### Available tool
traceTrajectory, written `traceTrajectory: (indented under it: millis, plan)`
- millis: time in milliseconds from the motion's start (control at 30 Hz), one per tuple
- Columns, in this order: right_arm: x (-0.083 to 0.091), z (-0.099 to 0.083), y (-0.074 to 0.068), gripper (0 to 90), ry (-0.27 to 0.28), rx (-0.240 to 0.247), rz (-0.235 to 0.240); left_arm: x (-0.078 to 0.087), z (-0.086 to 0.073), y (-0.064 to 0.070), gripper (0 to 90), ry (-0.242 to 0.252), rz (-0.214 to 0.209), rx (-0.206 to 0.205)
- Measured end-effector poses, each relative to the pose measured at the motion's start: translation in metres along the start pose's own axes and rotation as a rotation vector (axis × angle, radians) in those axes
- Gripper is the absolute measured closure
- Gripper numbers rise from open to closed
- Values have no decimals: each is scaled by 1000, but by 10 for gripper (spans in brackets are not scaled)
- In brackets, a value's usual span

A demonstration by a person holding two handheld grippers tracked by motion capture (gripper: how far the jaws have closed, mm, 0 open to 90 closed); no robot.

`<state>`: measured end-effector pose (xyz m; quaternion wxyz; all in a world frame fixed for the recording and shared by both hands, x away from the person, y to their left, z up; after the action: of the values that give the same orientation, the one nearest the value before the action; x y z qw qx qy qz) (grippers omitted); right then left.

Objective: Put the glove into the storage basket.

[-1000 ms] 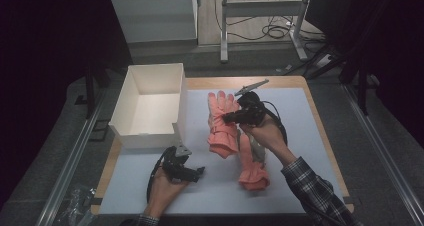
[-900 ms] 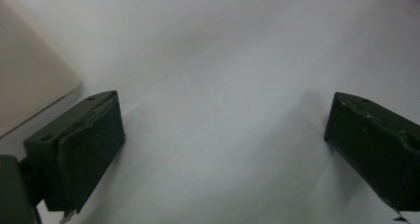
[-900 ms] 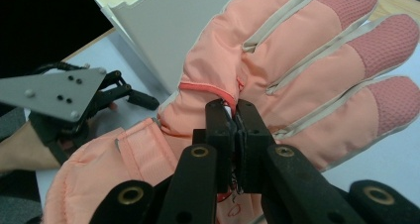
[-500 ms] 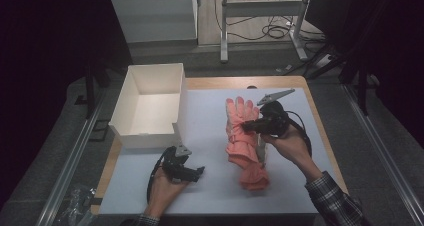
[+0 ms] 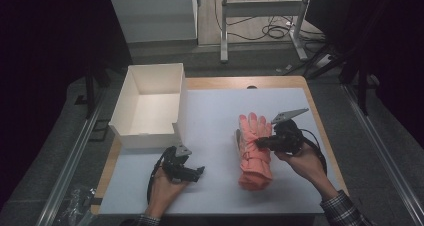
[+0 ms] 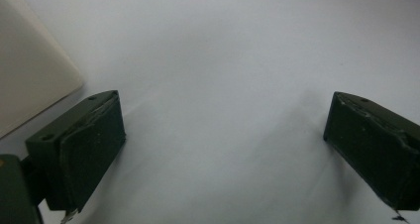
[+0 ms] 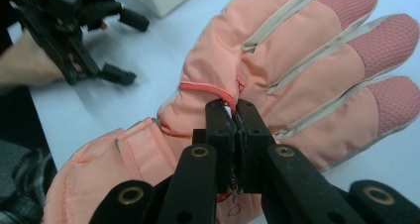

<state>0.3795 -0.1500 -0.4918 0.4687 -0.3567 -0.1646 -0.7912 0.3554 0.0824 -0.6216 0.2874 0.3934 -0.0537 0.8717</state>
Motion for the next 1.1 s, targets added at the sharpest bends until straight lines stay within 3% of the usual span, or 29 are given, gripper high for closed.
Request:
traceTrajectory:
  millis: [200,400,633,867,1100]
  plan:
    - [-13,-15,0,856,-25,2,-1,0,0,0,24,0,0,0]
    - [-25,-22,6,834,-40,6,-39,0,0,0,24,0,0,0]
    - [-36,-32,6,748,-45,-19,-47,0,0,0,24,-4,1,-4]
    - [-25,-25,3,567,-32,3,-70,0,0,0,22,-3,4,-3]
    - [-6,-23,7,505,24,8,-100,0,0,0,23,-5,5,-4]
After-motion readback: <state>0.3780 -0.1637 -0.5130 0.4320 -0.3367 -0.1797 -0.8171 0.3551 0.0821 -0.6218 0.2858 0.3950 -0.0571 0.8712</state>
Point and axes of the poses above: each handheld gripper's, and its own axes: x roughly backward along the jaws, z roughly out of its top, y roughly to its right, the point moved 10 cm from there along -x, roughly forward along the jaws, and after that the axes turned 7 degrees about x, right-handed, at the moved point
